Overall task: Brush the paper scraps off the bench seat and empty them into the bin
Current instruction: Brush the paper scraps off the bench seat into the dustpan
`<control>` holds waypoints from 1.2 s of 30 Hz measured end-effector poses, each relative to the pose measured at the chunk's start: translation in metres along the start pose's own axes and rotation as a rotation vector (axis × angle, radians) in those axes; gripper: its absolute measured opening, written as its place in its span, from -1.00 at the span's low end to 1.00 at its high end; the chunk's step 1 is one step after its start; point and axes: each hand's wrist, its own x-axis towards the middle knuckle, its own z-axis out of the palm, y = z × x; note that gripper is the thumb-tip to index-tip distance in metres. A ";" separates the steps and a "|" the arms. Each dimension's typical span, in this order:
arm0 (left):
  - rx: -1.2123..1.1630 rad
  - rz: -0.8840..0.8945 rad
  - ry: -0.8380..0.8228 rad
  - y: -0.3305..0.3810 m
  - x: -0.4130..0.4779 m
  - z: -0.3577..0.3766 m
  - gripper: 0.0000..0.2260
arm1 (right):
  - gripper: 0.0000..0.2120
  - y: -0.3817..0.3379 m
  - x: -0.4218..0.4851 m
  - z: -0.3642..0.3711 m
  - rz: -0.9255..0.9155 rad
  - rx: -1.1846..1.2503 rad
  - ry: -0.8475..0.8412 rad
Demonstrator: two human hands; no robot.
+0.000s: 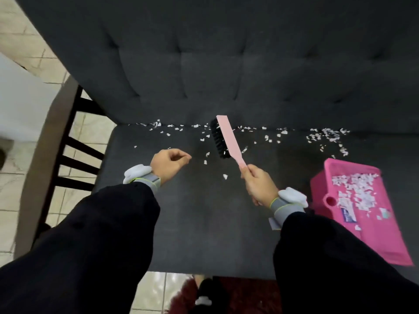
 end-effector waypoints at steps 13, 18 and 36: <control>0.013 -0.039 -0.015 -0.063 0.000 0.005 -0.94 | -0.70 0.044 0.011 0.094 0.215 -0.019 -0.177; -0.022 -0.033 -0.011 -0.050 0.008 0.012 -0.92 | -0.76 0.092 0.006 0.032 0.293 -0.122 0.155; -0.013 -0.049 0.011 -0.082 0.045 -0.032 -0.92 | -0.74 -0.020 0.053 0.154 0.126 -0.146 -0.142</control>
